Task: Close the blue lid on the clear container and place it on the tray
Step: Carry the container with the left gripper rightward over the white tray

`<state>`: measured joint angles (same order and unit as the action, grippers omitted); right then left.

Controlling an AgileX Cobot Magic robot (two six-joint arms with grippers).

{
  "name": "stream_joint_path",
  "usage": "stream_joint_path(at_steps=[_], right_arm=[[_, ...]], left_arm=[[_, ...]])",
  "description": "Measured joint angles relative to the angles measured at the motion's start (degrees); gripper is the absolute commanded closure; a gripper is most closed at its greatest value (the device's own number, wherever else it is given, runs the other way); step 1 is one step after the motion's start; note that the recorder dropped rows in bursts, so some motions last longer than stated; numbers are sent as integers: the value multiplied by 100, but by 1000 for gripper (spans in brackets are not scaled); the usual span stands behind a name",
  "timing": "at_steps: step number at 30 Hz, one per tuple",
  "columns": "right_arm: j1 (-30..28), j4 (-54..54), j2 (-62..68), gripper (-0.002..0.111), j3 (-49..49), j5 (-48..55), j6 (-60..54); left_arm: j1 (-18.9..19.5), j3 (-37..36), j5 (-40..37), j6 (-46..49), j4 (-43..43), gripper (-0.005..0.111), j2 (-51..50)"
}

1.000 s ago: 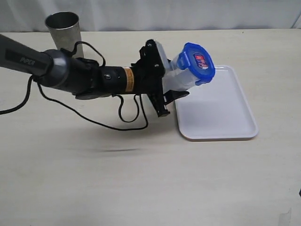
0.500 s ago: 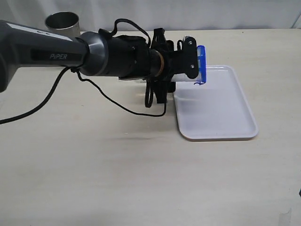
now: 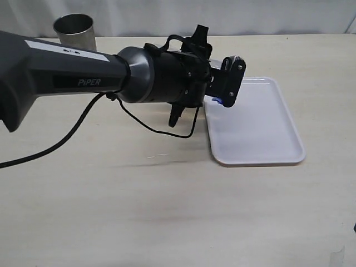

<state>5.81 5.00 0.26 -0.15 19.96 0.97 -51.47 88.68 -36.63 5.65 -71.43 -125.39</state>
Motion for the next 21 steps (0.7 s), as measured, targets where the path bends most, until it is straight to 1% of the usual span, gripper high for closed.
stream_joint_path(at_steps=[8, 11, 14, 18, 21], right_arm=[[0, 0, 0, 104, 0, 0, 0], [0, 0, 0, 104, 0, 0, 0], [0, 0, 0, 104, 0, 0, 0], [0, 0, 0, 104, 0, 0, 0], [0, 0, 0, 104, 0, 0, 0]], left_arm=[[-303, 0, -304, 12, -905, 107, 0], [-367, 0, -262, -3, -960, 107, 0], [-390, 0, -63, -174, -926, 107, 0], [-390, 0, 354, -903, -807, 107, 0], [-354, 0, 1050, -2018, -784, 107, 0]])
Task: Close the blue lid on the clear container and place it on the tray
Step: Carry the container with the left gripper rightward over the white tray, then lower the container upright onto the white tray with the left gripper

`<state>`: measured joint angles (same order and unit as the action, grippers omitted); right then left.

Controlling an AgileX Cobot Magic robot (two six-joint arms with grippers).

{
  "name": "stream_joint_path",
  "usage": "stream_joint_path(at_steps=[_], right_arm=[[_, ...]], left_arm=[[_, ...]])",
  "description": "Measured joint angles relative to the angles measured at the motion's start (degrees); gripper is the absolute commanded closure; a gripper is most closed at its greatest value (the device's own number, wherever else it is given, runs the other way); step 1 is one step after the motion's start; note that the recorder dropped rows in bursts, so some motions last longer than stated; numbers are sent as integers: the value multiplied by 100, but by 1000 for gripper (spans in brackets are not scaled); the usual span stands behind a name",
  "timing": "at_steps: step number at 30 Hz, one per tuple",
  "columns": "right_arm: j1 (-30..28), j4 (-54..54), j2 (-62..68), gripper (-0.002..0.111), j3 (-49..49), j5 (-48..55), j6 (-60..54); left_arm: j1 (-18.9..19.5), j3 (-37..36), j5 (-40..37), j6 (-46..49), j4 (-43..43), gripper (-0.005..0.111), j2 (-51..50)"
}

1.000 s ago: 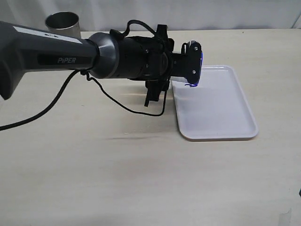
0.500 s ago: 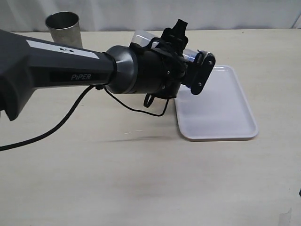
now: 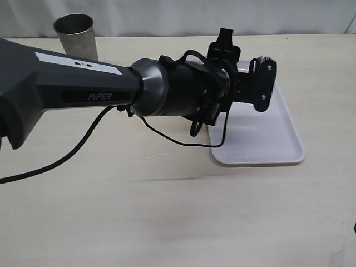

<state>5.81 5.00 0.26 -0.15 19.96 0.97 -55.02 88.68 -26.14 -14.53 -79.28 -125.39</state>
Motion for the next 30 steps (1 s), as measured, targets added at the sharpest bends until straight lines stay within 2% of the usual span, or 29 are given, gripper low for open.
stream_joint_path(at_steps=[6, 8, 11, 16, 21, 22, 26, 30], right_arm=[[0, 0, 0, 104, 0, 0, 0], [0, 0, 0, 104, 0, 0, 0], [0, 0, 0, 104, 0, 0, 0], [0, 0, 0, 104, 0, 0, 0], [0, 0, 0, 104, 0, 0, 0], [0, 0, 0, 104, 0, 0, 0], [0, 0, 0, 104, 0, 0, 0], [0, 0, 0, 104, 0, 0, 0]], left_arm=[[385, 0, 2363, -2270, 0, 107, -28], [553, 0, 3196, -2676, 82, 107, -77], [778, 0, 4182, -2930, 688, 107, -237], [972, 0, 5863, -2600, 2121, 107, -648], [970, 4, 7528, -1600, 3388, 107, -1174], [959, 4, 8020, -1394, 3883, 107, -1385], [969, 4, 8433, -1030, 5020, 107, -1916], [970, 4, 8477, -698, 5237, 107, -2149]])
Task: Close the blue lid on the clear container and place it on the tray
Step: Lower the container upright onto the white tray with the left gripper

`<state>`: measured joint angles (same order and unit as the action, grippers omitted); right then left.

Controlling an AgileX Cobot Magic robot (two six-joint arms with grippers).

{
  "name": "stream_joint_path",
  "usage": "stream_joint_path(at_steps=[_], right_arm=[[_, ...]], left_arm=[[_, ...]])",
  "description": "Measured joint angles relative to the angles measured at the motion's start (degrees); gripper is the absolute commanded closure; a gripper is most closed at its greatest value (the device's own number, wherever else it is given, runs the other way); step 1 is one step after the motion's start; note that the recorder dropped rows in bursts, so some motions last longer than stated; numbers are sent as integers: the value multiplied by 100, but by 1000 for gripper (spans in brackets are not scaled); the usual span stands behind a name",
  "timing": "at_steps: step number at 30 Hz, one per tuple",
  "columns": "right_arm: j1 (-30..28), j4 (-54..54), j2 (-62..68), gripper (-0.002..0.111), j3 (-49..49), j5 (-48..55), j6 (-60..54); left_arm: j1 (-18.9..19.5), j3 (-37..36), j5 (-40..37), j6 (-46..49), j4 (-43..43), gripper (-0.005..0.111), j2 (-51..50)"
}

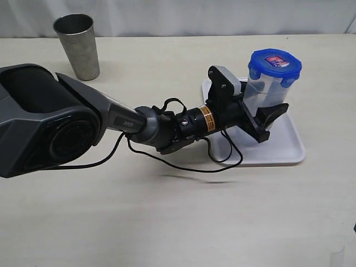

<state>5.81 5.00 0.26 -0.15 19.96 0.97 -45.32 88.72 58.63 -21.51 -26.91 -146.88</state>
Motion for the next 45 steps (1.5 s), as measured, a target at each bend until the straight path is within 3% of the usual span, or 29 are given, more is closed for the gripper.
stream_joint_path(at_steps=[17, 20, 28, 31, 45], right_arm=[[0, 0, 0, 104, 0, 0, 0], [0, 0, 0, 104, 0, 0, 0], [0, 0, 0, 104, 0, 0, 0], [0, 0, 0, 104, 0, 0, 0], [0, 0, 0, 104, 0, 0, 0]], left_arm=[[0, 0, 103, 228, 264, 104, -11], [0, 0, 52, 228, 264, 93, -11], [0, 9, -318, 228, 275, 28, -11], [0, 28, -318, 228, 294, 15, -11], [0, 28, -423, 228, 204, 13, -11]])
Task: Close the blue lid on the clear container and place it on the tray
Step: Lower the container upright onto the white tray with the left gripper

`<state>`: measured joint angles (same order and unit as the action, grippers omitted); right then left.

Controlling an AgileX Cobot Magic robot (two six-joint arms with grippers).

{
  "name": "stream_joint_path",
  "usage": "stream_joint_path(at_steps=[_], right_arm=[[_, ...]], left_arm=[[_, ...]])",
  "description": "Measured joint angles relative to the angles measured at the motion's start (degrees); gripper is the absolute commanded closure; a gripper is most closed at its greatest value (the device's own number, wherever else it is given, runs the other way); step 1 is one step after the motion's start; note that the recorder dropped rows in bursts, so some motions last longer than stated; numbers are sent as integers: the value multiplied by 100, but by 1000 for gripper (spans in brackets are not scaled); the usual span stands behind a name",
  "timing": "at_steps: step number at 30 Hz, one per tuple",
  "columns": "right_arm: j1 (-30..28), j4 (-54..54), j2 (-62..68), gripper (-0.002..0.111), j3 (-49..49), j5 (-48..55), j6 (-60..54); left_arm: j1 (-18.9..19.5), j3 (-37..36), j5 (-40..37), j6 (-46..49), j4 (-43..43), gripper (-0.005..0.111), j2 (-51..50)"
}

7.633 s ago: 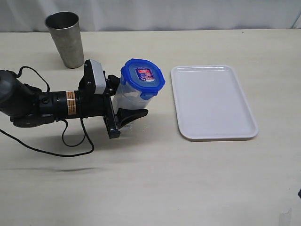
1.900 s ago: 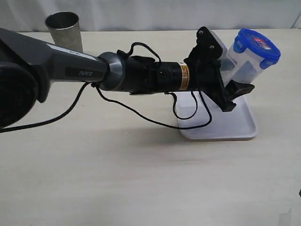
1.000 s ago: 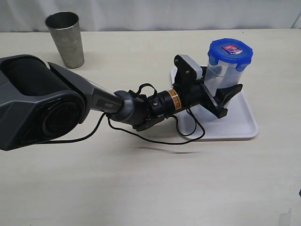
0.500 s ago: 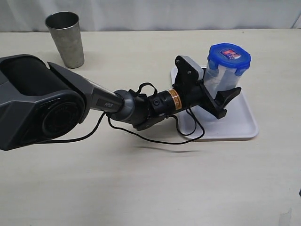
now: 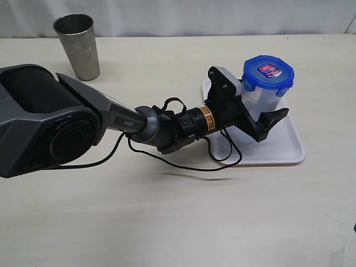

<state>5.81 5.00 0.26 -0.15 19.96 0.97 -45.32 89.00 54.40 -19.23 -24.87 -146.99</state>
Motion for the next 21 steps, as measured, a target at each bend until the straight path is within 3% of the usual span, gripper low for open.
stream_joint_path(at_steps=[10, 17, 21], right_arm=[[0, 0, 0, 104, 0, 0, 0], [0, 0, 0, 104, 0, 0, 0], [0, 0, 0, 104, 0, 0, 0]], left_arm=[[0, 0, -1199, 0, 22, 14, 194], [0, 0, -1378, 0, -807, 14, 282], [0, 0, -2052, -12, -854, 14, 582]])
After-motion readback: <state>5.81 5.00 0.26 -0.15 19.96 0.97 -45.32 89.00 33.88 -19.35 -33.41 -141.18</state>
